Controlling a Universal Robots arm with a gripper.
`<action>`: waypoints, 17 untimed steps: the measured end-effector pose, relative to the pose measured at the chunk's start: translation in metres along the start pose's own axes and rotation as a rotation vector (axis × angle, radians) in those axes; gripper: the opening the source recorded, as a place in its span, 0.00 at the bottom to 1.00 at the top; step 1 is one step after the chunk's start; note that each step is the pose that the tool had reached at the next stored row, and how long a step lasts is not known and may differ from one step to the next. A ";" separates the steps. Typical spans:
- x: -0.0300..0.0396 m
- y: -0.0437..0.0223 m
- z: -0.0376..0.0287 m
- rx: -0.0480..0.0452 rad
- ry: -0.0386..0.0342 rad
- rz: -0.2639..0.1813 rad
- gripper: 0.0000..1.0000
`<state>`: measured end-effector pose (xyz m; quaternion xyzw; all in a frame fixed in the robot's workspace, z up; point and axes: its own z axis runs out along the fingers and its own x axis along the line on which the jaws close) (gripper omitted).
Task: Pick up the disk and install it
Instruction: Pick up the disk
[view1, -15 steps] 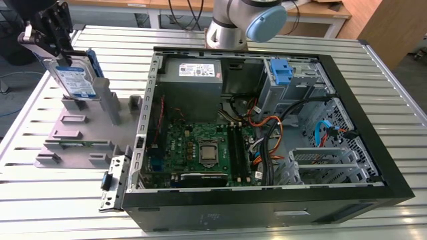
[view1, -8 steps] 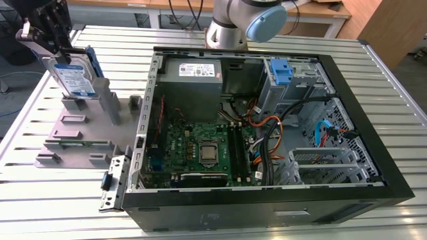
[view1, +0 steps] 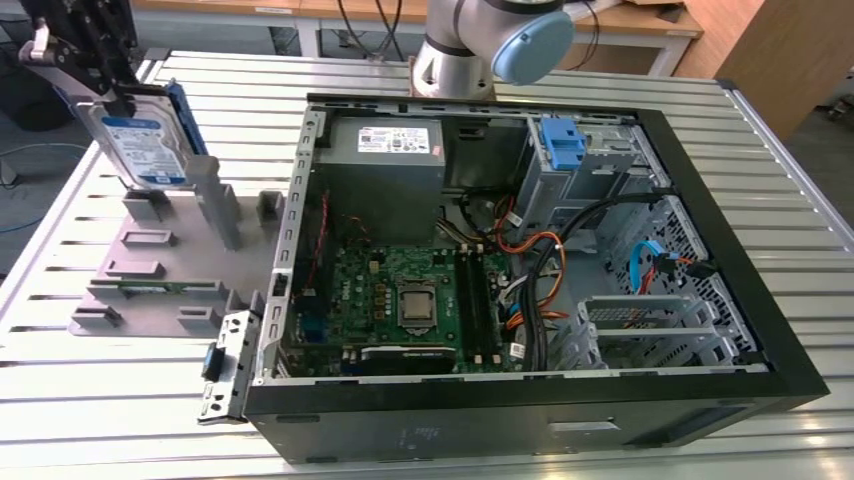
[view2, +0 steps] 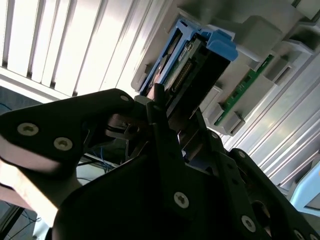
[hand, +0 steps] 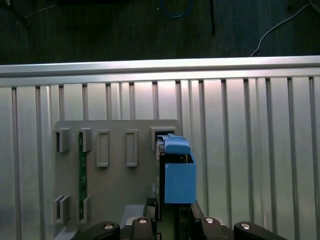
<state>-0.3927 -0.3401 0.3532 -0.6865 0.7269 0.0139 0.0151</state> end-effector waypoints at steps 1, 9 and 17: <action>-0.0001 0.0000 -0.0033 -0.0001 0.0001 0.000 0.35; -0.0013 0.0000 -0.0331 0.0000 0.0000 0.000 0.35; -0.0024 0.0000 -0.0596 -0.0001 0.0002 0.000 0.35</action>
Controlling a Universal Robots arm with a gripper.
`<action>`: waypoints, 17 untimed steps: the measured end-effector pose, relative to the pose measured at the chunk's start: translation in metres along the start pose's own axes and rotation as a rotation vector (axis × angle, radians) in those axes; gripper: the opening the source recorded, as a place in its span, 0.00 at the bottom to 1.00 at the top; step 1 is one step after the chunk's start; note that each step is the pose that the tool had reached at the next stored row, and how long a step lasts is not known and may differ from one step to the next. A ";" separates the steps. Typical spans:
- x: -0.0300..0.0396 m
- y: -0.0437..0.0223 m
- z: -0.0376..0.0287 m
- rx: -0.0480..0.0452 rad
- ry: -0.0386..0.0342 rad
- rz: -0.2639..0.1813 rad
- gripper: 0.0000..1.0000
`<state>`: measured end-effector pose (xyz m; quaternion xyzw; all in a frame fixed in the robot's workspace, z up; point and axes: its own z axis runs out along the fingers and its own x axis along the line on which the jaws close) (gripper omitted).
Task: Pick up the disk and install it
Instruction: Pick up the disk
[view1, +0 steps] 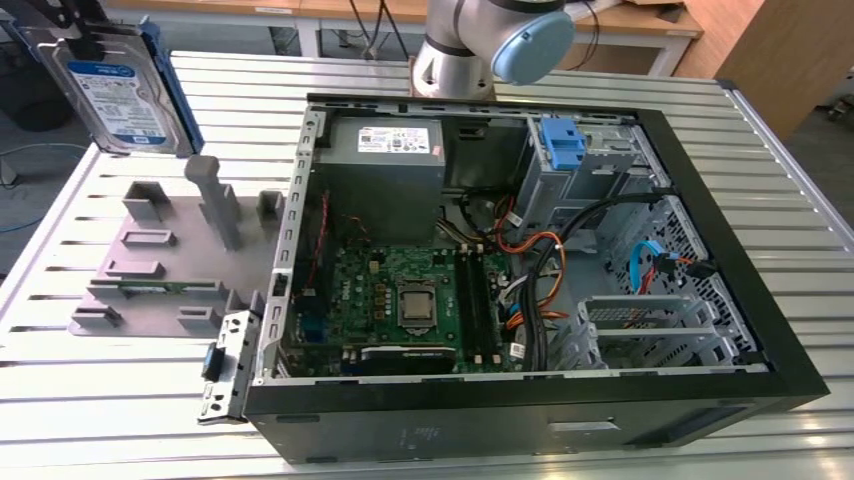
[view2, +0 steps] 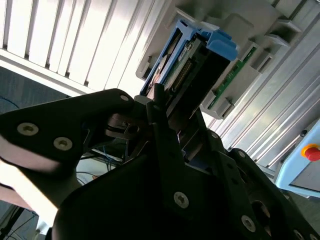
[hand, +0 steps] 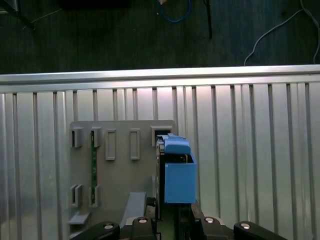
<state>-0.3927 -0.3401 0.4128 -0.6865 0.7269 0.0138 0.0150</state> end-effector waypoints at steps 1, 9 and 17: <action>-0.0001 0.0000 -0.0022 0.0002 0.0000 0.000 0.35; -0.0003 0.0000 -0.0067 0.0003 0.0003 0.000 0.35; -0.0005 0.0000 -0.0124 0.0002 0.0004 0.000 0.35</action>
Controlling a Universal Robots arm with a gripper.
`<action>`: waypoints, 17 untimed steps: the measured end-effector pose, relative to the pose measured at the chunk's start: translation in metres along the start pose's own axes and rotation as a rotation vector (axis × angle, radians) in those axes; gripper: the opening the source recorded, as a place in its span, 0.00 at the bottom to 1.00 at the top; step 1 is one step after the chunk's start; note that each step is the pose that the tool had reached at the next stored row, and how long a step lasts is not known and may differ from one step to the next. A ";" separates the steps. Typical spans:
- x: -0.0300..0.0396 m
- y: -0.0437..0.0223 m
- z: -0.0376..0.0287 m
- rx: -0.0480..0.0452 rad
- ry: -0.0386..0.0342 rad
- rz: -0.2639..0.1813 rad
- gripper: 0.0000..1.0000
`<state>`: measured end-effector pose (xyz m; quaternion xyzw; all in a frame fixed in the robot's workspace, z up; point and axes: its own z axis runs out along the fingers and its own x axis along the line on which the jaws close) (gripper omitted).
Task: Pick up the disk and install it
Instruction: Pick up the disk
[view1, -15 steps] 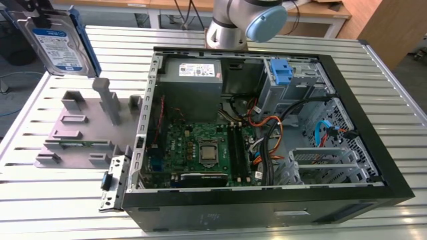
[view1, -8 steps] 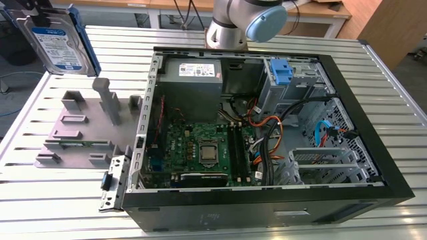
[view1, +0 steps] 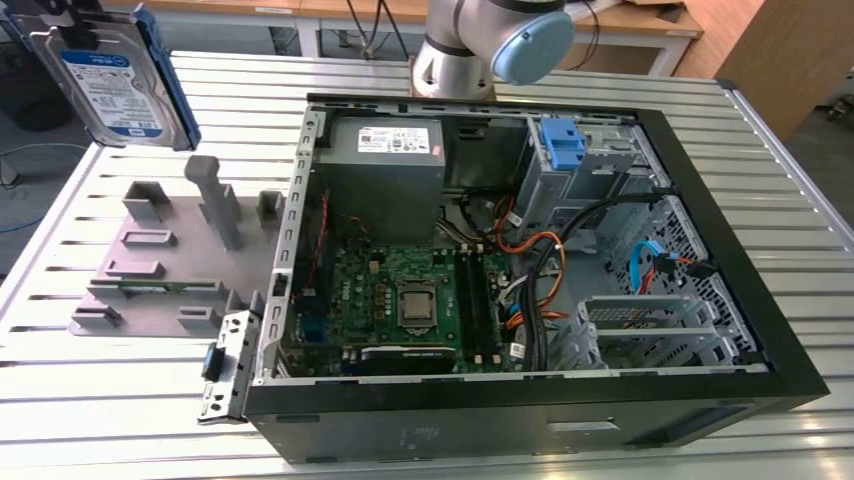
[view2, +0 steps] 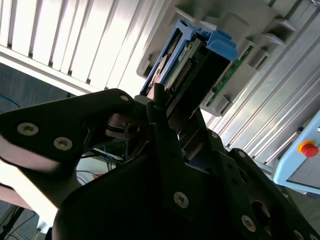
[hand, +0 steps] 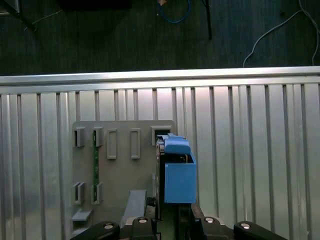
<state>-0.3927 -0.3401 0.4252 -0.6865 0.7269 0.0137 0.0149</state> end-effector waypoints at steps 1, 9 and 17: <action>-0.0001 0.0000 -0.0019 0.0000 0.0000 0.000 0.35; -0.0007 0.0000 -0.0178 0.0002 -0.0002 0.000 0.35; -0.0011 0.0000 -0.0273 0.0004 0.0001 0.000 0.35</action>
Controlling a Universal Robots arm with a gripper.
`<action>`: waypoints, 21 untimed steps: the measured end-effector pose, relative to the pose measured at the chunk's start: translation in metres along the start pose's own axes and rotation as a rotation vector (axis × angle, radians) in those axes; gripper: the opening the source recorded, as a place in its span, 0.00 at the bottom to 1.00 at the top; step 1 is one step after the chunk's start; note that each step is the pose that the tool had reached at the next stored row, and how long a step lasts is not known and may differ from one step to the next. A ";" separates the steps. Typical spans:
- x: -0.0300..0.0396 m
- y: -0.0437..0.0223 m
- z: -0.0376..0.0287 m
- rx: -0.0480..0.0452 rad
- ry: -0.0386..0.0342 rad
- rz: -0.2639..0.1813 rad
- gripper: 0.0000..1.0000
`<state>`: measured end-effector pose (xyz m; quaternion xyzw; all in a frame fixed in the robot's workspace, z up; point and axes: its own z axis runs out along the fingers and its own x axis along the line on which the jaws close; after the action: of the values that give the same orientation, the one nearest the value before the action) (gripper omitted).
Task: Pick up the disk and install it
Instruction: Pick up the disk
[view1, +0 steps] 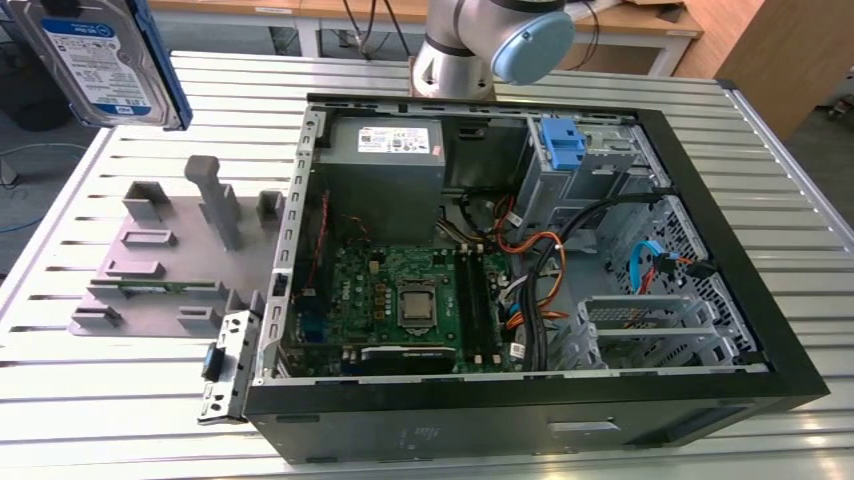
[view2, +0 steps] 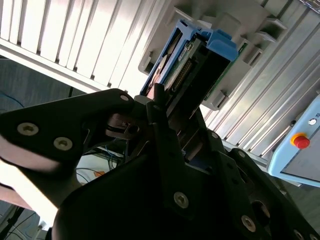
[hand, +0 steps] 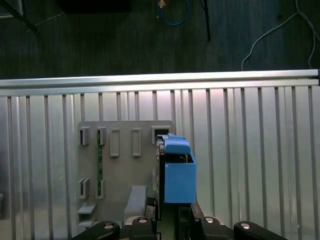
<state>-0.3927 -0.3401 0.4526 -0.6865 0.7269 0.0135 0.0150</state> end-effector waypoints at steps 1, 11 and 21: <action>0.0000 0.0000 0.0000 -0.0001 0.0001 0.000 0.35; 0.0000 0.0000 -0.0001 -0.0001 0.0008 0.000 0.35; -0.0007 0.0000 -0.0159 -0.0001 0.0009 0.000 0.35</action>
<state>-0.3927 -0.3401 0.4685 -0.6865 0.7269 0.0132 0.0146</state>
